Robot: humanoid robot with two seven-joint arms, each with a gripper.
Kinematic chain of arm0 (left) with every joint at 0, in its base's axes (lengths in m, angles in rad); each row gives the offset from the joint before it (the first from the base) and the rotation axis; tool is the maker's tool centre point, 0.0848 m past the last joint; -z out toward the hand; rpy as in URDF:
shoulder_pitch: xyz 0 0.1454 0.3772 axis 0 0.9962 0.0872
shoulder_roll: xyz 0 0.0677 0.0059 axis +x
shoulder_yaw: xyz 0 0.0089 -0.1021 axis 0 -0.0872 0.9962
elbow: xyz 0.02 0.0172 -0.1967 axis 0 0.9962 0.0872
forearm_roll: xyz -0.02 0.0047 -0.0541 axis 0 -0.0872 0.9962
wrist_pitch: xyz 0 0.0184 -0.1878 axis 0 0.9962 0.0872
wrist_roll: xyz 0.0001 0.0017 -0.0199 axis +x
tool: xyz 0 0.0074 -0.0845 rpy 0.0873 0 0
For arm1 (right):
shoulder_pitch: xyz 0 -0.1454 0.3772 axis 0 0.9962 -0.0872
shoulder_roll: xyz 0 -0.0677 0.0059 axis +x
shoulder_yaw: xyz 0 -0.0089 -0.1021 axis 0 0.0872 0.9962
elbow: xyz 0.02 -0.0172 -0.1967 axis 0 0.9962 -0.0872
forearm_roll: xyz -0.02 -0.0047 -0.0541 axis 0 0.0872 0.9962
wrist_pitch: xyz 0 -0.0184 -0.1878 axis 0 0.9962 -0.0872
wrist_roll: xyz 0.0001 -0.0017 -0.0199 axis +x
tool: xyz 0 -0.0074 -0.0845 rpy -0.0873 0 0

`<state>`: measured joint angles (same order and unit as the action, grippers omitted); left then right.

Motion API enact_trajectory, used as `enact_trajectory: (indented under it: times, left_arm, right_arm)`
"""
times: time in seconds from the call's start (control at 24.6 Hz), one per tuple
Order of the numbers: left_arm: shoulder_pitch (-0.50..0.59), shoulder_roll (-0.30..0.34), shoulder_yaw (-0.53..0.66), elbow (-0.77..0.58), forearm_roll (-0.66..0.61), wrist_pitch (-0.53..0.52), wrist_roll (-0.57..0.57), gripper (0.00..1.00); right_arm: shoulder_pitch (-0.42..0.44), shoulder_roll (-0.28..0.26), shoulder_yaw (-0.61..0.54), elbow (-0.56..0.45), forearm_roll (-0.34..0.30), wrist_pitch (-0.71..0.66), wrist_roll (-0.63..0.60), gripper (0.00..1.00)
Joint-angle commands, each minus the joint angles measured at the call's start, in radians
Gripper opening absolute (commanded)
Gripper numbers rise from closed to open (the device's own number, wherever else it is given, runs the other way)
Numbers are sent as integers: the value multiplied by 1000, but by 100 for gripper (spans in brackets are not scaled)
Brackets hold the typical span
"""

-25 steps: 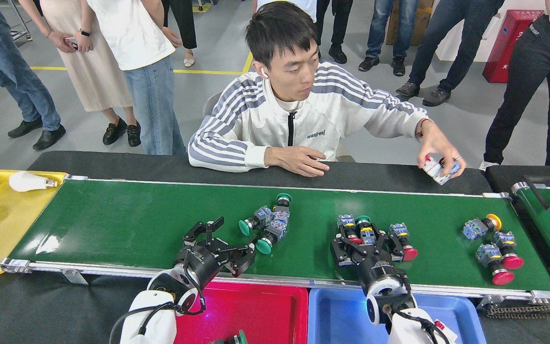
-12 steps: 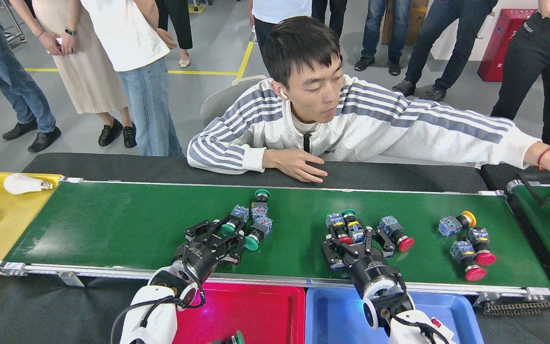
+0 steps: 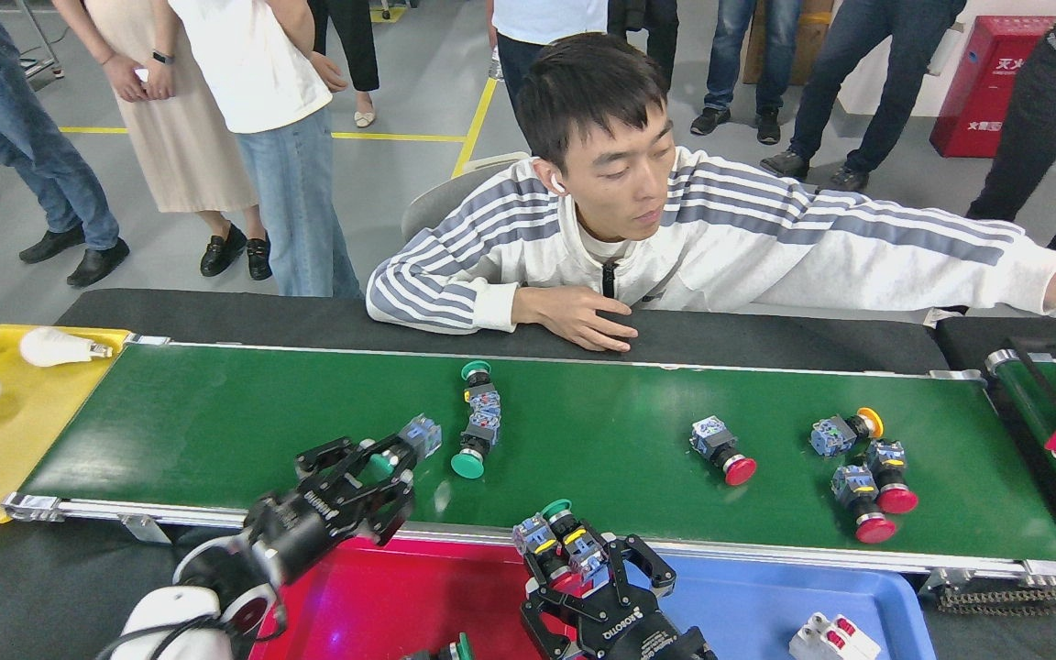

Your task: Pick switch part from conveyor to tray

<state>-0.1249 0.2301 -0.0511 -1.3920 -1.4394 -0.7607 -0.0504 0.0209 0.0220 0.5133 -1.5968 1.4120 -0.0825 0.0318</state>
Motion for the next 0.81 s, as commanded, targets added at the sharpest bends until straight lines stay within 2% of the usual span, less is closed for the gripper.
enact_trajectory:
  times: [0.0, 0.04, 0.12, 0.33, 0.41, 0.45, 0.49, 0.61, 0.77]
  left_arm:
    - [57, 5, 2, -90, 14, -25, -3, 93]
    - [99, 2, 2, -127, 16, -25, -3, 99]
    - [159, 0, -1, -176, 17, -25, -2, 100]
    - [156, -34, 37, -200, 17, -25, -2, 100]
    - [163, -54, 97, -197, 17, 161, -2, 100]
    - [168, -49, 117, -193, 19, 257, 0, 100]
    - [169, -49, 137, -188, 24, 308, 4, 100]
    - [168, -41, 191, -183, 42, 308, 3, 100]
    - [133, -38, 181, -190, 31, 307, -14, 100]
  right_arm:
    - [-1, -1, 10, -6, 1, 0, -35, 100]
    - [1, -1, 11, -5, 1, 0, -35, 100]
    - [-1, 1, 21, 1, 1, 0, -35, 100]
    - [1, 1, 19, -5, -1, 1, -36, 100]
    - [4, 3, 1, -17, -7, 6, -38, 100]
    - [5, -1, -30, -29, -10, 7, -44, 100]
    - [11, -4, -81, -40, -10, 7, -55, 100]
    - [56, -2, -248, -77, -10, 7, -69, 100]
    - [137, 1, -475, -111, -13, 6, -72, 100]
